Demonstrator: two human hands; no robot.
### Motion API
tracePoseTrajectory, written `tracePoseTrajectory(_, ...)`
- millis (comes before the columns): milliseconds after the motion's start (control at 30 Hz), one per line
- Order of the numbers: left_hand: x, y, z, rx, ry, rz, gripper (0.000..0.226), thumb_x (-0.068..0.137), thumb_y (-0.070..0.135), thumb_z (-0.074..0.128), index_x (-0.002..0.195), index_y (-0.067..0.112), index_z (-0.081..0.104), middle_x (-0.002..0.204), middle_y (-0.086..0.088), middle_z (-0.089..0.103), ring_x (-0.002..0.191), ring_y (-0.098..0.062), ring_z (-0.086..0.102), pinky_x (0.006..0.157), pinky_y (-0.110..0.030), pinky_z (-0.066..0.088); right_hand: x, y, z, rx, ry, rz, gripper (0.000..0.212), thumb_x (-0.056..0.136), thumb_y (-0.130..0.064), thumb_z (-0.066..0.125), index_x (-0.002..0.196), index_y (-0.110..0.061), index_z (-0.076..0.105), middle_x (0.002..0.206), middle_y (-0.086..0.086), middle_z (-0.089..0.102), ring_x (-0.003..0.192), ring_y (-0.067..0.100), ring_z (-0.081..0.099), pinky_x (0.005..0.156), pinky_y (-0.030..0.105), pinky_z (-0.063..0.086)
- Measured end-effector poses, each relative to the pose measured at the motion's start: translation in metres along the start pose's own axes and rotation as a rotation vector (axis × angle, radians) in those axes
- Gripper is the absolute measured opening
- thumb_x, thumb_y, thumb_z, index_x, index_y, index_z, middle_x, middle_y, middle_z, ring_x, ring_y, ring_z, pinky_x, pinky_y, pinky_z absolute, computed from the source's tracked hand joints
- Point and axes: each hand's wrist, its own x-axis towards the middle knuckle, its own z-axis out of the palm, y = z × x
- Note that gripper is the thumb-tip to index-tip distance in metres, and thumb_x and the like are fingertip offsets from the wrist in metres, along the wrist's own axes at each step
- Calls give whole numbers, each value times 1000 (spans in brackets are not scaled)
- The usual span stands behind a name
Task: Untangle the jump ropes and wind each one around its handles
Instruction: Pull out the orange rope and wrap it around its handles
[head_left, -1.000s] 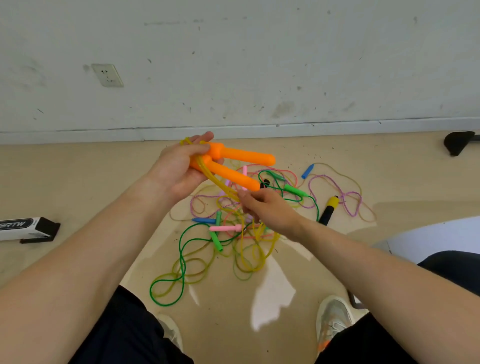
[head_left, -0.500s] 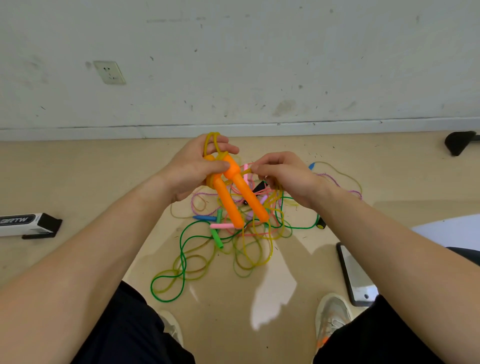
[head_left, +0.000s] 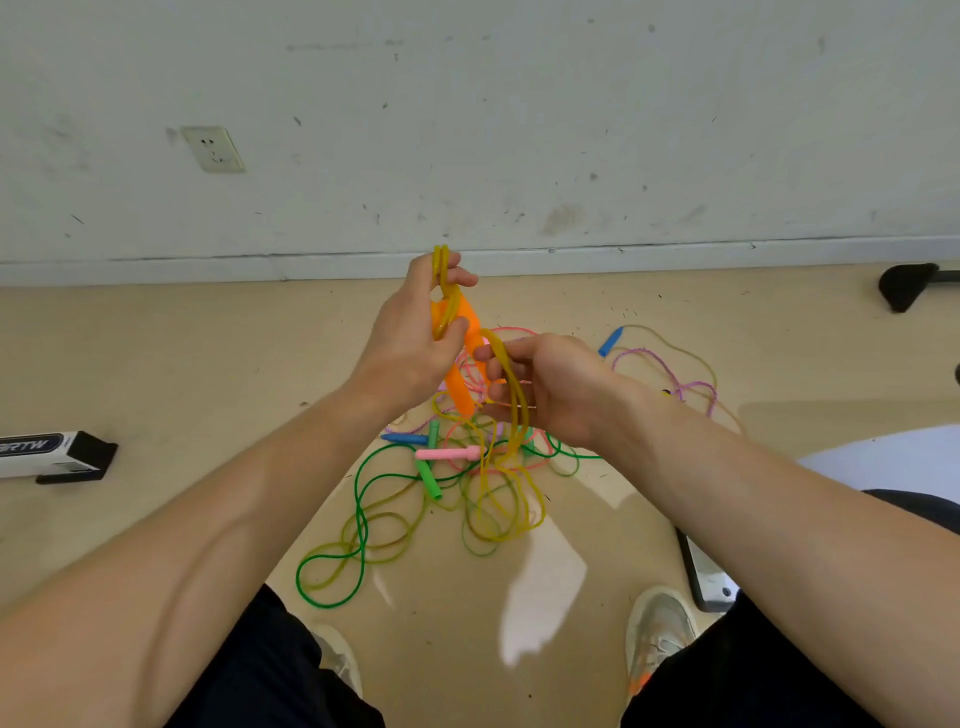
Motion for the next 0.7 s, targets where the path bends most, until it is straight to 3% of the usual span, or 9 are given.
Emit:
tracePoseTrajectory(67,-1,1,5,-38,91,-42,54,85,1,61,135,15,44,123,13,63,89,-5,60,90,-32,48,-2,2,2,-55,-14,-44,21,99,-16,46,97,-13,67,61,-2,60,53,14,62,72,34,54)
tracePoseTrajectory(167,-4,6,11,-149,252,-145,50,86,2,61,132,15,46,122,12,63,112,3,56,99,-33,48,-5,4,7,-55,-34,-88,20,100,-22,48,91,-15,65,61,1,60,50,16,59,68,33,54)
tracePoseTrajectory(267,-6,10,17,-260,336,-247,48,88,1,59,132,14,44,123,10,63,109,1,57,82,-23,54,-4,13,18,-115,-36,-107,44,107,-36,37,83,-10,63,62,4,62,50,16,59,56,22,52)
tracePoseTrajectory(333,-6,10,21,-326,366,-321,48,88,2,60,132,14,44,121,12,63,107,-5,59,73,-25,56,-3,21,26,-144,-20,-134,58,109,-40,27,78,-4,61,60,8,62,46,15,58,48,18,50)
tracePoseTrajectory(433,-6,6,26,-437,377,-428,46,85,6,63,124,20,46,119,12,65,117,-12,59,95,-49,54,-2,30,31,-235,15,-125,68,108,-47,23,71,-4,60,56,9,58,43,16,56,45,16,46)
tracePoseTrajectory(500,-6,5,26,-519,373,-488,41,80,17,68,114,28,48,124,9,63,123,-18,57,100,-56,50,2,33,29,-344,91,-154,69,107,-49,25,67,-5,60,51,5,54,42,14,52,44,15,42)
tracePoseTrajectory(567,-7,5,29,-579,343,-526,41,80,22,74,110,31,47,130,6,59,121,-20,59,96,-59,52,6,34,27,-391,158,-218,67,106,-49,30,65,-6,61,48,2,52,42,13,48,43,15,39)
tracePoseTrajectory(700,-11,7,32,-547,257,-461,51,74,26,79,109,36,43,138,6,52,117,-24,61,82,-47,59,2,32,27,-265,154,-242,56,106,-45,38,68,-9,60,48,-1,56,36,7,44,37,14,34)
